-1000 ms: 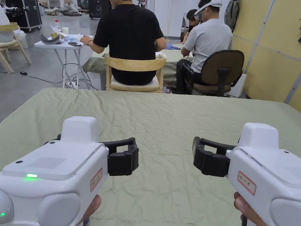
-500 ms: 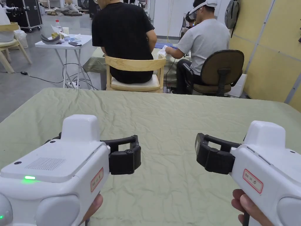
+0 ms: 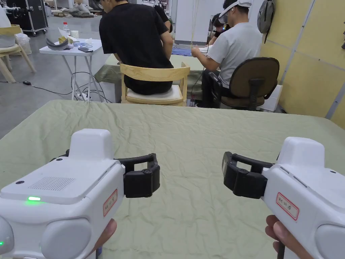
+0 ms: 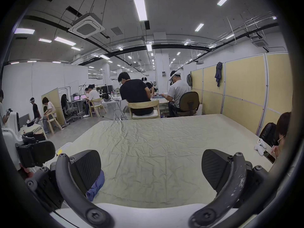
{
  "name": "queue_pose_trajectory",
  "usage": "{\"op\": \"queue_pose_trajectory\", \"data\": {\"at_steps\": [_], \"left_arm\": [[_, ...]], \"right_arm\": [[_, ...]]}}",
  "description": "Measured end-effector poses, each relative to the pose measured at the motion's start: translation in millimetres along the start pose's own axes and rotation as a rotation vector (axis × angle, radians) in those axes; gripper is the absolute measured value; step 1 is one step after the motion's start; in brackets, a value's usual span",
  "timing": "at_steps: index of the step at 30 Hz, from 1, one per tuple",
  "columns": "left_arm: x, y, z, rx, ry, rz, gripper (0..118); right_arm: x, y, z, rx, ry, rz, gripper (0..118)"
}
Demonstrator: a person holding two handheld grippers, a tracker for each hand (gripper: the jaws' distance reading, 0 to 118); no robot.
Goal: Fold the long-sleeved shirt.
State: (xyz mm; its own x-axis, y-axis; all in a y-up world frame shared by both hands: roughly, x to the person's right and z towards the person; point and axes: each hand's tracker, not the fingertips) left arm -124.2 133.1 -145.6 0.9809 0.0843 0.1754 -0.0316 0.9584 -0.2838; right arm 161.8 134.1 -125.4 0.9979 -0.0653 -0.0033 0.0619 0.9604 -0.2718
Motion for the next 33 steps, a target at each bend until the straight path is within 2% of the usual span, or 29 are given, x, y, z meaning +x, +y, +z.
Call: {"op": "queue_pose_trajectory", "data": {"at_steps": [5, 15, 33], "left_arm": [[0.1, 0.2, 0.4, 0.013, -0.004, -0.007, 118], [0.0, -1.9, -1.5, 0.011, 0.000, -0.007, 118], [-2.6, -1.2, -1.7, 0.010, -0.007, 0.012, 118]], "right_arm": [[-2.9, -0.7, 1.7, 0.026, 0.032, 0.023, 118], [-5.4, 0.3, 2.3, 0.040, 0.032, 0.030, 118], [-5.4, -0.2, 1.6, 0.037, 0.036, 0.016, 118]]}}
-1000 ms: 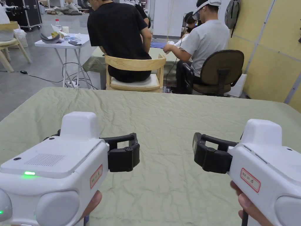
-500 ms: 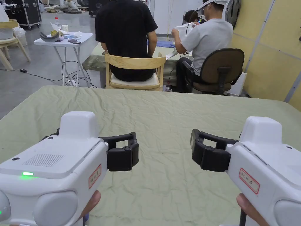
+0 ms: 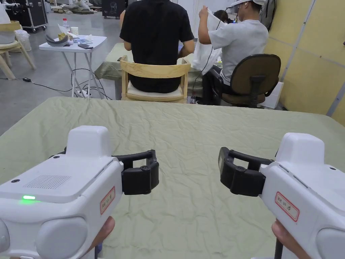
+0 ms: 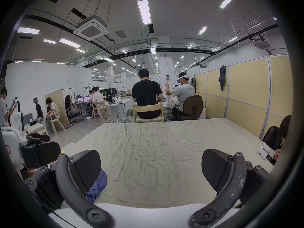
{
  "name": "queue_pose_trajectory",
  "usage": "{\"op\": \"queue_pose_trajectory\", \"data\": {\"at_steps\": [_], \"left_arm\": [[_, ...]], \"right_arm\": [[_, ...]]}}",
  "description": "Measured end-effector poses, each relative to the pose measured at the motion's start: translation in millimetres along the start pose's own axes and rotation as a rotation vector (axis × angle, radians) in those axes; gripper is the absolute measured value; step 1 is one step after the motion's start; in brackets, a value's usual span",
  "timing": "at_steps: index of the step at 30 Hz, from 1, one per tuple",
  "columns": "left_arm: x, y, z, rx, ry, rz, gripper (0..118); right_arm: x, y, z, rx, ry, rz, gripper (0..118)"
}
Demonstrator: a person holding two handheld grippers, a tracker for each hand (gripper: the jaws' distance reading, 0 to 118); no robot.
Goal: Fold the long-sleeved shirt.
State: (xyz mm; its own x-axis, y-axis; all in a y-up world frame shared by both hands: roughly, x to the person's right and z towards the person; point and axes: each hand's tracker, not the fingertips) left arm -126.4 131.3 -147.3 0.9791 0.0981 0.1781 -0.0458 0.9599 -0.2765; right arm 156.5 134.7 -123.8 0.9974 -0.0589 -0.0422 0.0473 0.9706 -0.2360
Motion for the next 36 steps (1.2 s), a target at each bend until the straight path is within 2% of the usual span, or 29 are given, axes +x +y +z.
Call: {"op": "queue_pose_trajectory", "data": {"at_steps": [20, 21, 22, 23, 24, 25, 27, 31, 36], "left_arm": [[0.2, -1.3, 0.9, 0.007, -0.001, -0.001, 118], [-0.1, -0.6, 2.0, 0.004, -0.003, -0.001, 113], [-0.7, -0.7, 5.3, 0.014, -0.008, 0.005, 89], [-0.8, -0.1, 8.4, 0.044, -0.032, 0.013, 38], [0.7, 0.1, 5.4, 0.030, -0.021, 0.003, 4], [9.3, 0.2, 8.2, 0.026, -0.009, 0.001, 1], [10.3, -1.8, 8.8, 0.021, -0.006, -0.033, 1], [5.0, -3.4, 6.8, 0.008, -0.033, -0.001, 1], [-12.3, 5.2, 15.6, 0.031, 0.026, 0.023, 1]], "right_arm": [[-5.4, 0.9, -0.9, -0.023, 0.009, 0.017, 118], [-5.3, 1.3, 0.5, -0.030, 0.018, 0.016, 113], [-5.2, 1.4, 2.3, -0.029, 0.024, 0.011, 91], [-5.7, 1.3, 3.7, -0.026, 0.023, 0.009, 52], [-6.5, 0.5, 3.0, -0.021, 0.015, 0.009, 4], [-5.9, -0.4, 2.9, -0.025, -0.033, 0.025, 4], [-3.6, -0.5, 2.2, -0.008, -0.038, 0.020, 4], [1.6, 1.0, -0.8, -0.003, -0.036, -0.008, 4], [-13.3, 6.8, -17.4, 0.001, -0.036, 0.019, 4]]}}
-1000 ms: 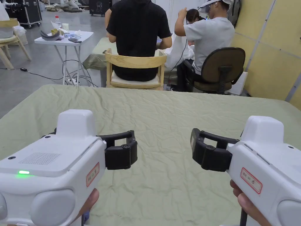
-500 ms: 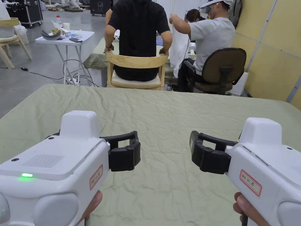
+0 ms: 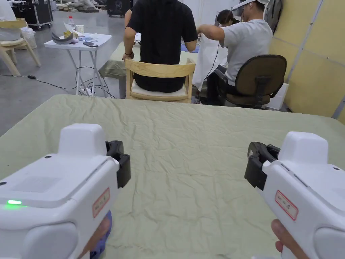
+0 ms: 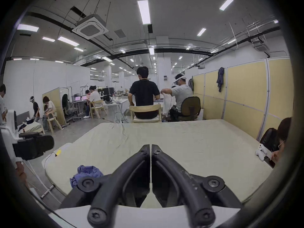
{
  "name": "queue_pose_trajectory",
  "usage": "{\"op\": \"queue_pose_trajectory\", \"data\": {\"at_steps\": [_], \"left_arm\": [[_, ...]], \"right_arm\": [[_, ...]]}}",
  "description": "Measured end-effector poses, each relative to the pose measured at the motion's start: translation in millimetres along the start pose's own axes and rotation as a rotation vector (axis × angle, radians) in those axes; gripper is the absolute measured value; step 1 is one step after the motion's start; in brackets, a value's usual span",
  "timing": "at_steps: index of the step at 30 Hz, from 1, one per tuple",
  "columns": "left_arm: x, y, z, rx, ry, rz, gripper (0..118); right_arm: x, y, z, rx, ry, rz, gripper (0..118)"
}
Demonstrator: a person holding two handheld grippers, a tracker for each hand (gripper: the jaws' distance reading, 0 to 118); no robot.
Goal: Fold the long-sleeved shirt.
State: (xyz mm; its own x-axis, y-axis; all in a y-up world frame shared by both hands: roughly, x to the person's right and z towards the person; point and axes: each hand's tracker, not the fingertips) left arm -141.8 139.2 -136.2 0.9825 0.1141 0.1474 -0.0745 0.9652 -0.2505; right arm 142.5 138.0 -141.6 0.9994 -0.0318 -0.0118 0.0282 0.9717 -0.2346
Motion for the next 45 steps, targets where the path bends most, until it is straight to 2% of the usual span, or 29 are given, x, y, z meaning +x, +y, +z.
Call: {"op": "queue_pose_trajectory", "data": {"at_steps": [1, 3, 8, 10, 14, 17, 18, 19, 20, 21, 22, 26, 29, 30, 31, 32, 33, 35, 36, 38, 40, 41, 45], "left_arm": [[-9.9, 2.3, 5.3, 0.013, 0.030, 0.009, 2], [-40.9, 2.7, 10.2, 0.021, 0.126, 0.030, 2], [-114.4, 2.7, 56.6, 0.037, 0.435, 0.032, 2], [-141.3, 0.4, 71.1, 0.016, 0.533, 0.040, 2], [-166.5, -6.2, 77.0, -0.029, 0.578, 0.039, 2], [-175.5, -24.4, 51.0, -0.090, 0.512, 0.077, 3], [-179.7, -33.7, 38.6, -0.110, 0.470, 0.108, 17], [-183.6, -44.4, 22.9, -0.137, 0.433, 0.133, 49], [-186.9, -56.1, 4.9, -0.182, 0.410, 0.154, 94], [-191.0, -71.8, -19.5, -0.258, 0.385, 0.176, 117], [-188.4, -88.5, -38.5, -0.270, 0.388, 0.192, 111], [-197.0, -150.2, -126.0, -0.486, 0.353, 0.213, 113], [-206.9, -182.0, -176.6, -0.564, 0.334, 0.309, 108], [-212.5, -192.9, -190.9, -0.575, 0.323, 0.350, 96], [-217.0, -200.6, -203.0, -0.607, 0.330, 0.385, 78], [-222.4, -206.4, -213.6, -0.644, 0.330, 0.417, 49], [-227.0, -209.6, -221.1, -0.668, 0.353, 0.429, 27], [-225.9, -203.0, -222.8, -0.660, 0.435, 0.407, 23], [-223.9, -193.9, -220.2, -0.649, 0.420, 0.411, 19], [-208.2, -162.4, -206.9, -0.533, 0.364, 0.430, 17], [-191.3, -126.5, -193.9, -0.470, 0.308, 0.449, 5], [-182.5, -108.5, -187.4, -0.433, 0.264, 0.455, 5], [-123.0, -29.6, -160.9, -0.258, 0.126, 0.334, 5]], "right_arm": [[-12.7, 0.6, -1.9, -0.003, 0.008, 0.002, 4], [-42.5, 3.3, -9.2, -0.003, 0.114, -0.001, 4], [-154.4, 0.2, -18.9, -0.031, 0.456, 0.088, 4], [-192.3, -3.0, -17.5, -0.040, 0.574, 0.093, 4], [-222.5, -8.4, -16.7, -0.044, 0.681, 0.104, 5], [-207.1, -17.7, -28.9, -0.097, 0.681, 0.080, 5], [-198.8, -22.6, -34.9, -0.122, 0.663, 0.079, 5], [-189.7, -27.8, -40.2, -0.146, 0.634, 0.084, 4], [-181.1, -32.7, -45.0, -0.162, 0.609, 0.092, 4], [-166.6, -40.0, -48.8, -0.182, 0.575, 0.101, 4], [-153.4, -47.6, -55.9, -0.212, 0.535, 0.109, 4], [-111.3, -72.5, -79.6, -0.330, 0.423, 0.110, 4], [-88.7, -85.8, -90.6, -0.385, 0.360, 0.105, 4], [-82.9, -89.1, -93.3, -0.395, 0.345, 0.101, 4], [-78.2, -91.9, -95.2, -0.402, 0.332, 0.093, 4], [-73.8, -94.7, -96.6, -0.413, 0.322, 0.090, 4], [-70.3, -96.8, -97.9, -0.421, 0.318, 0.086, 4], [-63.4, -99.6, -102.6, -0.446, 0.306, 0.093, 4], [-61.2, -99.5, -103.5, -0.447, 0.301, 0.103, 4], [-54.3, -97.7, -103.5, -0.433, 0.282, 0.114, 4], [-46.8, -93.3, -102.8, -0.422, 0.280, 0.100, 4], [-43.3, -90.9, -101.7, -0.414, 0.280, 0.083, 4], [-28.0, -79.3, -89.5, -0.362, 0.273, 0.029, 4]]}}
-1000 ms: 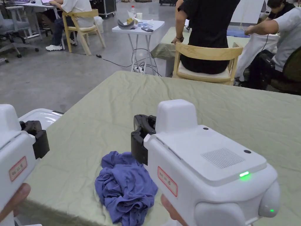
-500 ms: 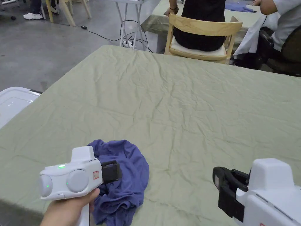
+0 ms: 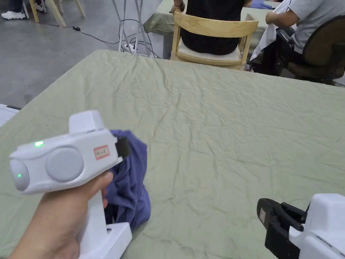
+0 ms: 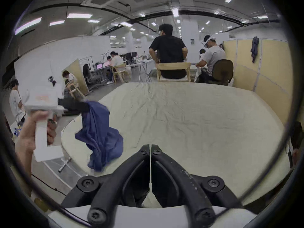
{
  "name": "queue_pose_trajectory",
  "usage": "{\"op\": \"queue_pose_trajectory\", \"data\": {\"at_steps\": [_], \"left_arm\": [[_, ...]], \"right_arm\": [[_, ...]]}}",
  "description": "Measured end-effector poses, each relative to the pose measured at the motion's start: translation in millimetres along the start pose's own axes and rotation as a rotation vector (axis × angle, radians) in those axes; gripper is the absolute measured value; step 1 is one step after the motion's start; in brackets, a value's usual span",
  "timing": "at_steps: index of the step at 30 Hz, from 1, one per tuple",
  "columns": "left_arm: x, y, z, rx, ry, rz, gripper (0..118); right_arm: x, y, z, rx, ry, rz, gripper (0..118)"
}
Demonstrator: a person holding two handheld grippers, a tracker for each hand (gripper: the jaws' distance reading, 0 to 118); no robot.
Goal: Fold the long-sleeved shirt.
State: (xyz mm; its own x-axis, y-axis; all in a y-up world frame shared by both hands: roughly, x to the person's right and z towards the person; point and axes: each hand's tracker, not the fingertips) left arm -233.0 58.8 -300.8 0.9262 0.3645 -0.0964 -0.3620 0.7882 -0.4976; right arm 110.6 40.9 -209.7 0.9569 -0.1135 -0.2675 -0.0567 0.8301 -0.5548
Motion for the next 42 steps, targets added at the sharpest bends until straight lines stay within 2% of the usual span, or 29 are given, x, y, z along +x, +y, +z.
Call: {"op": "queue_pose_trajectory", "data": {"at_steps": [5, 9, 13, 19, 22, 25, 26, 27, 28, 29, 30, 32, 35, 36, 37, 38, 40, 42], "left_arm": [[104.7, 36.1, 39.2, 0.128, -0.174, -0.093, 5], [175.2, 21.4, 25.1, 0.093, -0.246, -0.159, 5], [239.1, -34.5, -26.8, -0.102, -0.301, -0.204, 5], [301.4, -197.2, -147.7, -0.534, -0.246, -0.370, 5], [311.8, -256.9, -175.1, -0.658, -0.197, -0.427, 5], [320.6, -274.5, -178.5, -0.668, -0.256, -0.387, 8], [324.2, -274.3, -179.1, -0.665, -0.288, -0.393, 20], [327.5, -273.1, -179.1, -0.661, -0.324, -0.407, 60], [330.2, -267.5, -175.9, -0.651, -0.373, -0.421, 96], [328.9, -254.7, -164.1, -0.609, -0.413, -0.423, 117], [326.8, -242.4, -152.8, -0.541, -0.431, -0.426, 118], [314.2, -213.1, -130.7, -0.446, -0.451, -0.442, 111], [274.7, -174.3, -98.8, -0.376, -0.403, -0.453, 111], [258.9, -166.3, -88.9, -0.390, -0.398, -0.462, 96], [240.5, -155.7, -77.5, -0.393, -0.362, -0.477, 62], [222.6, -151.3, -67.5, -0.370, -0.327, -0.472, 7], [186.8, -152.2, -44.9, -0.342, -0.207, -0.483, 0], [153.8, -147.7, -37.4, -0.341, -0.195, -0.494, 0]], "right_arm": [[28.8, 2.6, 40.7, 0.070, 0.017, -0.063, 4], [57.0, 0.6, 70.7, 0.119, -0.023, -0.086, 4], [91.5, -7.3, 97.1, 0.146, -0.084, -0.125, 4], [137.0, -30.1, 112.7, 0.105, -0.186, -0.189, 4], [150.7, -44.2, 118.3, 0.091, -0.210, -0.237, 4], [159.0, -58.4, 122.1, 0.067, -0.216, -0.263, 4], [160.9, -61.9, 121.5, 0.058, -0.219, -0.272, 4], [162.8, -65.0, 120.1, 0.050, -0.220, -0.283, 4], [164.8, -67.7, 118.1, 0.044, -0.218, -0.294, 4], [166.1, -69.2, 116.5, 0.038, -0.214, -0.304, 4], [166.5, -69.7, 115.3, 0.035, -0.212, -0.309, 4], [164.7, -69.2, 111.9, 0.029, -0.210, -0.306, 4], [159.5, -66.9, 106.6, 0.028, -0.211, -0.294, 4], [158.2, -66.4, 104.2, 0.029, -0.208, -0.296, 4], [156.4, -65.5, 100.2, 0.026, -0.204, -0.301, 4], [155.0, -65.1, 96.6, 0.023, -0.203, -0.306, 4], [152.1, -66.1, 85.7, 0.008, -0.201, -0.308, 4], [150.4, -66.7, 73.5, -0.013, -0.197, -0.304, 4]]}}
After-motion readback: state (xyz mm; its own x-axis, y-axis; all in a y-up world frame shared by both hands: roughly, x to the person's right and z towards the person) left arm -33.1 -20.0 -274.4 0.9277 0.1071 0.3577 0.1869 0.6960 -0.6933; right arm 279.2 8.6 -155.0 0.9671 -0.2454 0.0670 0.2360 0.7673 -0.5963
